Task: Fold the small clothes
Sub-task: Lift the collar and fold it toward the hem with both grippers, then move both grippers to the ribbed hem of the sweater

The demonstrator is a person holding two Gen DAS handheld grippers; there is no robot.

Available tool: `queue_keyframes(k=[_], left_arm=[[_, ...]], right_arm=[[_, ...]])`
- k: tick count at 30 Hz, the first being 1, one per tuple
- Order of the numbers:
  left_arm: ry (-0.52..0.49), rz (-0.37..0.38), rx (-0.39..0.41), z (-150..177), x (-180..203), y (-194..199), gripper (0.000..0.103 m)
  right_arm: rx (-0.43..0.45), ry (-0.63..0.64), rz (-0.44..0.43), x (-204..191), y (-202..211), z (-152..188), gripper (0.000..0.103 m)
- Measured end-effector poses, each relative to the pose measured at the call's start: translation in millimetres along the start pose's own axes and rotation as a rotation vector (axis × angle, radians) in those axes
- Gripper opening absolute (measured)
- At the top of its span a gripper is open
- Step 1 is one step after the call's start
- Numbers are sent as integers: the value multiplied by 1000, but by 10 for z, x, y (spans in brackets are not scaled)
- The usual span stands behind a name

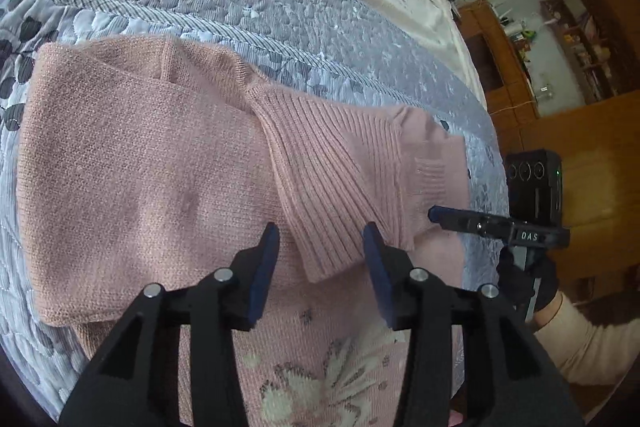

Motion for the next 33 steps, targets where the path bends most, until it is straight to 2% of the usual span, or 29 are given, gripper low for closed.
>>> queue_keyframes(k=[3,5,6,7,9,17,23,26,28,30,31,33], left_arm=[[72,-8,-40,-28,-78,-218,43],[115,23,-55,-21,-106,-321,40],[124,33,-60,-14,-96,-358,35],[123,43,-63,-3,-74,-382,21],[119,49,-73,28,-50,-416,8],[83,13,-40,35,-78,-214,7],[6,-103,-88,110,-150,-350,7],[12,-119,-87,101,-159,-361,11],[5,-159,-58,89,-89,-270,13],[-63,-207,8,96,66,-95,17],[-99,-221,42,106,174,-11,22],[-145,-208,83,127,380,64,29]], right_arm=[[1,-42,22,33,-200,-5,39],[-14,-64,27,47,-342,20,38],[-10,-71,23,43,-378,24,36],[-5,-80,11,36,-384,19,28],[7,-97,-26,13,-352,7,14],[60,-57,10,-62,63,-28,11],[-21,-31,124,81,-149,106,10],[-38,-41,146,155,-222,153,11],[-14,-26,178,99,-113,137,18],[38,71,267,-68,73,111,18],[58,105,276,-159,143,104,18],[81,138,241,-316,201,99,18]])
Point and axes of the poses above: each gripper's, at about its wrist camera, not at the fingertips, and y roughly against the way its jaws point, x to its right, z to its underside, the point moved 6 cm from there along -y, roughly the way its jaws point, and after that the axes turned 6 degrees about y, right-handed, at the moved point
